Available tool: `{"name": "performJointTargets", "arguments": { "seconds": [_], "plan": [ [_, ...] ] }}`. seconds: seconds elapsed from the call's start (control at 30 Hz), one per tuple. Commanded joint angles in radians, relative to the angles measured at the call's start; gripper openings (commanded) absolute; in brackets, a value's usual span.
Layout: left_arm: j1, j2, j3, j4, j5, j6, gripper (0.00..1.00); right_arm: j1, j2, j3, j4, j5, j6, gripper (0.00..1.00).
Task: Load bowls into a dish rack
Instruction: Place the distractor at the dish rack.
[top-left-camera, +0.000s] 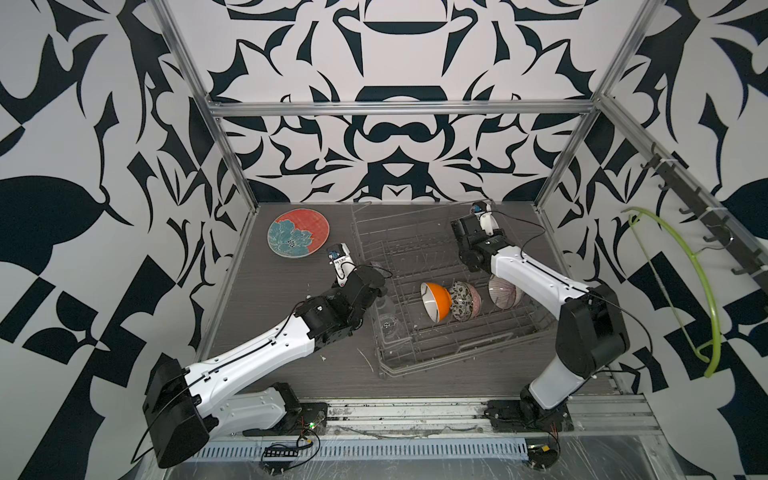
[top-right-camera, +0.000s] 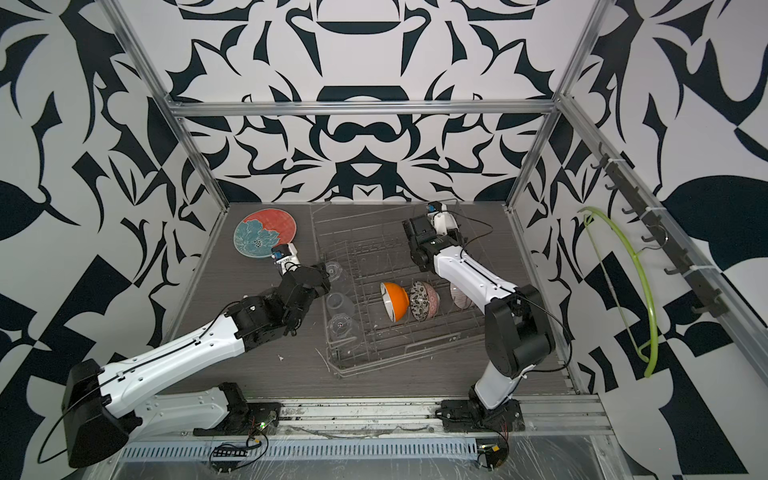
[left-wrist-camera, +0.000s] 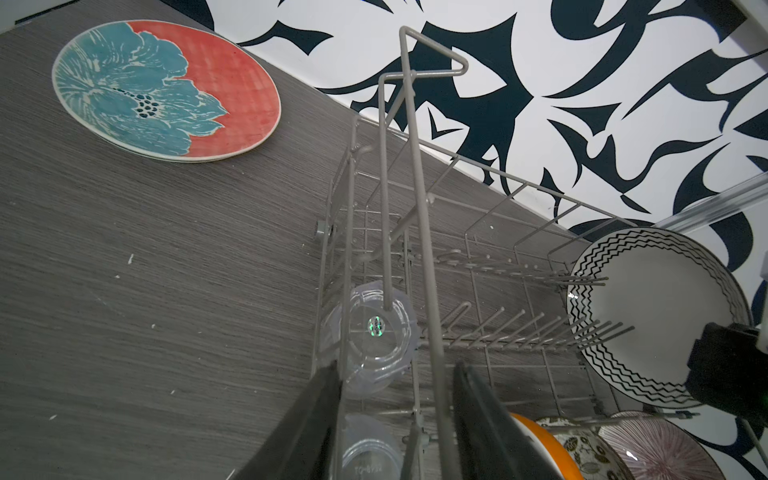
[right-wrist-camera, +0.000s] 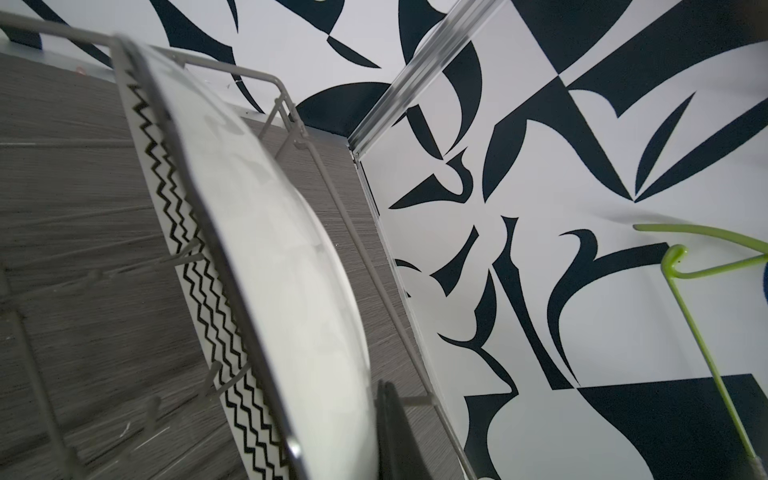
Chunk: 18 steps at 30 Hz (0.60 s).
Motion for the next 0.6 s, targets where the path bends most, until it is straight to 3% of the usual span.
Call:
{"name": "performJointTargets", "arguments": {
  "seconds": [0.0, 0.1, 0.2, 0.57],
  "plan": [
    [-0.001, -0.012, 0.004, -0.041, 0.001, 0.002, 0.5, -0.01, 0.012, 0.013, -0.07, -0.033, 0.017, 0.04],
    [0.0, -0.013, 0.002, -0.04, -0.001, 0.003, 0.51, -0.01, 0.01, 0.027, -0.074, -0.057, 0.01, 0.38],
    [-0.001, -0.015, 0.002, -0.038, -0.001, 0.004, 0.51, -0.01, 0.005, 0.045, -0.075, -0.059, 0.001, 0.56],
    [-0.001, -0.034, -0.006, -0.045, -0.019, 0.008, 0.54, -0.011, -0.151, 0.028, -0.061, -0.137, 0.0, 0.61]
  ]
}}
